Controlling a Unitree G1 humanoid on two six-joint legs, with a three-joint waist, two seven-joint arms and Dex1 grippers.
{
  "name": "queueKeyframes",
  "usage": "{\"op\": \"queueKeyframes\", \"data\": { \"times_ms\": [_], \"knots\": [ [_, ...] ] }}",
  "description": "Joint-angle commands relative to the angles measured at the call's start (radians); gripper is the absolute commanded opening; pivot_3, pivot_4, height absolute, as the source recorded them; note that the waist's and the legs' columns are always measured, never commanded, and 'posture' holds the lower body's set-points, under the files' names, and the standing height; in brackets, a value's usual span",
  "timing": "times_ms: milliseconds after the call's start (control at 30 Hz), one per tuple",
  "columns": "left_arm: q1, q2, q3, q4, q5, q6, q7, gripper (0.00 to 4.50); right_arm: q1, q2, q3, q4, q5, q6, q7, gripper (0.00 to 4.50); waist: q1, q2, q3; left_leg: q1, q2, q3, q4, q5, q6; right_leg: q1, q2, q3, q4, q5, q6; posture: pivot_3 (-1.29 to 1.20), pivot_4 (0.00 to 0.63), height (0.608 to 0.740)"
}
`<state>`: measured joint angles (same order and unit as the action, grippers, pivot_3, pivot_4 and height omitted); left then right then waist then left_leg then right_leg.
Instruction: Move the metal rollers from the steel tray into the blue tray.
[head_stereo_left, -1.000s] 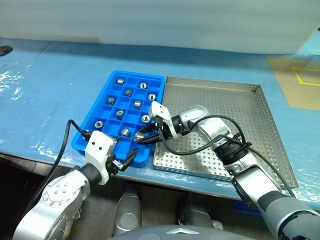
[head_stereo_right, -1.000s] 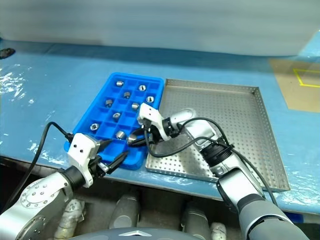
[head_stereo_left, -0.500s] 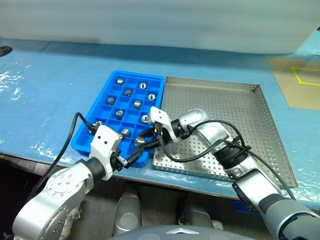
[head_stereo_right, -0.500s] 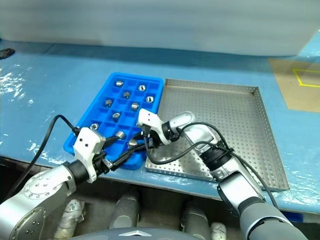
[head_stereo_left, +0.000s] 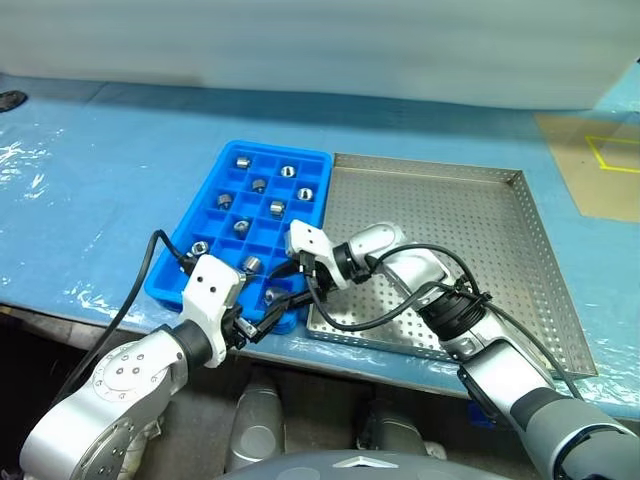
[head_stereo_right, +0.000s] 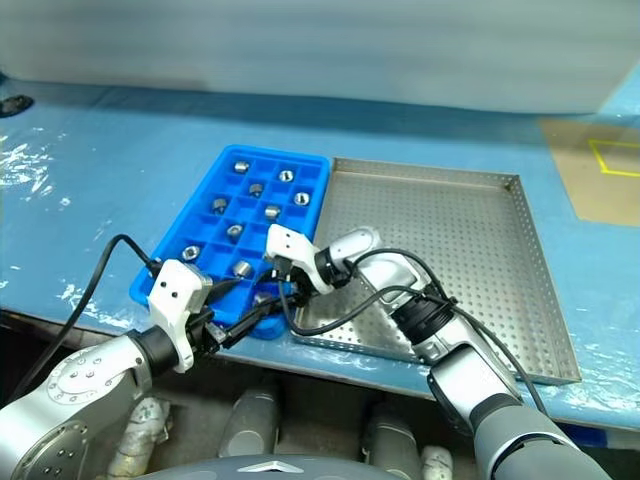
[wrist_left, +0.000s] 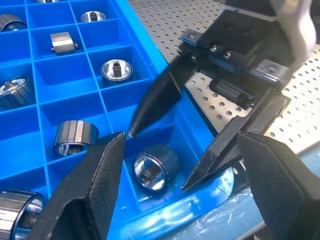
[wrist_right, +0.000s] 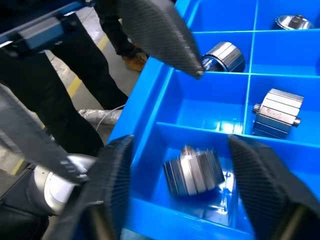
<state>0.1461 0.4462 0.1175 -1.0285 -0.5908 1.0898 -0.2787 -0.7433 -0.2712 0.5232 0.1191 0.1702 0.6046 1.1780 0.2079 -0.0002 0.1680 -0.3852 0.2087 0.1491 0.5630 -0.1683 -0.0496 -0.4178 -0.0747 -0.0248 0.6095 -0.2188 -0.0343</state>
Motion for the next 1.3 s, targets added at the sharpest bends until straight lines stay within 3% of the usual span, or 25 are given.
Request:
{"op": "queueKeyframes", "data": {
  "times_ms": [33, 67, 367, 767, 900, 1300],
  "knots": [
    [-0.017, -0.005, 0.001, -0.014, -0.003, -0.001, 0.033, 3.75, -0.002, 0.021, 0.01, -0.007, 0.013, -0.008, 0.015, 4.24, 0.0, 0.0, 0.0, 0.0, 0.0, 0.0, 0.0, 0.0, 0.0, 0.001, 0.0, 0.0, 0.0, 0.0, 0.0, 0.4, 0.15, 0.74],
    [-0.021, -0.007, -0.001, -0.012, -0.005, 0.002, 0.036, 3.75, -0.001, 0.022, 0.007, -0.004, 0.01, -0.012, 0.013, 4.47, 0.001, 0.0, 0.0, 0.001, 0.0, 0.0, 0.0, 0.0, 0.0, 0.001, 0.0, 0.0, 0.0, 0.0, 0.0, 0.4, 0.15, 0.74],
    [-0.087, -0.015, 0.009, 0.038, -0.046, 0.006, 0.03, 3.75, 0.009, -0.007, -0.122, 0.022, 0.05, -0.026, 0.002, 4.47, -0.003, 0.0, 0.0, 0.001, 0.0, 0.0, 0.0, 0.001, -0.001, 0.001, 0.0, 0.0, 0.001, 0.0, 0.0, 0.32, 0.15, 0.74],
    [-0.333, 0.04, -0.069, 0.312, -0.027, -0.116, -0.106, 3.75, 0.103, -0.103, -0.355, -0.016, 0.069, -0.052, -0.173, 4.47, -0.047, 0.0, 0.0, 0.001, 0.0, 0.0, 0.004, 0.001, -0.001, 0.0, 0.0, 0.001, 0.006, 0.0, 0.0, 0.11, 0.15, 0.74],
    [-0.41, 0.037, -0.143, 0.44, 0.035, -0.215, -0.163, 3.75, 0.173, -0.127, -0.426, -0.077, 0.09, -0.033, -0.245, 4.47, -0.08, 0.0, 0.0, 0.001, -0.001, 0.0, 0.005, 0.001, -0.001, 0.0, 0.0, 0.002, 0.007, 0.0, 0.0, 0.04, 0.15, 0.74],
    [-0.571, -0.095, -0.272, 0.807, 0.228, -0.599, -0.27, 3.75, 0.379, -0.155, -0.611, -0.298, 0.145, -0.009, -0.453, 4.47, -0.156, 0.0, -0.001, 0.002, -0.001, 0.001, 0.008, 0.001, -0.001, 0.0, 0.001, 0.004, 0.009, 0.0, 0.0, -0.18, 0.15, 0.74]
  ]
}}
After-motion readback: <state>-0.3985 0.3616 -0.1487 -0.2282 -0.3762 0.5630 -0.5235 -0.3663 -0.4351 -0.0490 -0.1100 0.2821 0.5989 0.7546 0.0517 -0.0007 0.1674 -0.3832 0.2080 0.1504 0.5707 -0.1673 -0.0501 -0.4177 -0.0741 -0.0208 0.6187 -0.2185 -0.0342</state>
